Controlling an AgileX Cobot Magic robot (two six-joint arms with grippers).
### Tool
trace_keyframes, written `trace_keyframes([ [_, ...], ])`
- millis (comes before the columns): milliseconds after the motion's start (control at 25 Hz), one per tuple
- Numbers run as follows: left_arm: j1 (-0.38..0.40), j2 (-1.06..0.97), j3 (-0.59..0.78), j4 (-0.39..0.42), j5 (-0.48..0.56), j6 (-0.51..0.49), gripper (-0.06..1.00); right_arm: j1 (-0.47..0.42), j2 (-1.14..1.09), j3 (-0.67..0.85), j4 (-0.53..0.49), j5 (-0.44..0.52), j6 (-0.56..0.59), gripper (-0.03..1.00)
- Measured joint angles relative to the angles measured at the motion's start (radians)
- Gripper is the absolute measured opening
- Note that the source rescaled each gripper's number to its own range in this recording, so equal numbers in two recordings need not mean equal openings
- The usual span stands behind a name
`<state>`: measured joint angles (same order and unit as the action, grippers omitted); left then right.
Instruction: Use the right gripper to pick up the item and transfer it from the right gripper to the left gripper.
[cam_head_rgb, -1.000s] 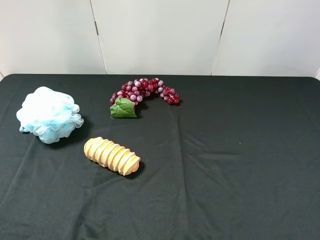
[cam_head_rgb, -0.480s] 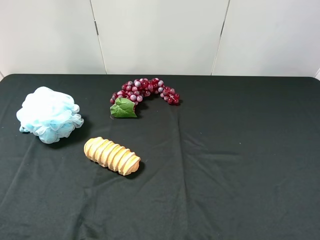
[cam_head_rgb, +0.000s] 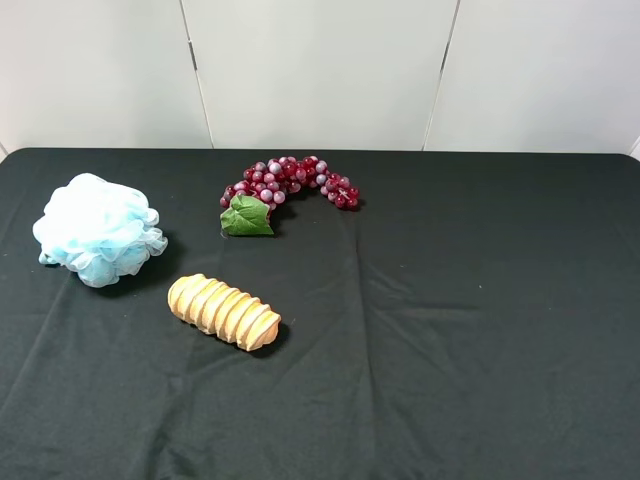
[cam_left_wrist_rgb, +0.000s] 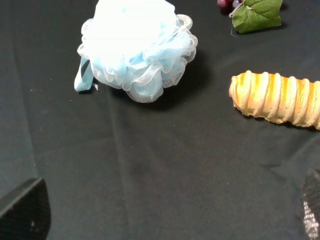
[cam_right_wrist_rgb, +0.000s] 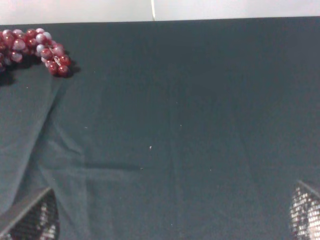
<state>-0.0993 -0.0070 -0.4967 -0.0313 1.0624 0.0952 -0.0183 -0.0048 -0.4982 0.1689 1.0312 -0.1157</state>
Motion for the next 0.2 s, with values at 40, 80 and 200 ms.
trace_keyframes([
  [40, 0.0, 0.0, 0.0, 0.0, 0.0, 0.0, 1.0, 0.0, 0.0, 0.0, 0.0, 0.0, 0.0, 1.0],
  [80, 0.0, 0.0, 0.0, 0.0, 0.0, 0.0, 1.0, 0.0, 0.0, 0.0, 0.0, 0.0, 0.0, 1.0],
  [200, 0.0, 0.0, 0.0, 0.0, 0.0, 0.0, 1.0, 0.0, 0.0, 0.0, 0.0, 0.0, 0.0, 1.0],
])
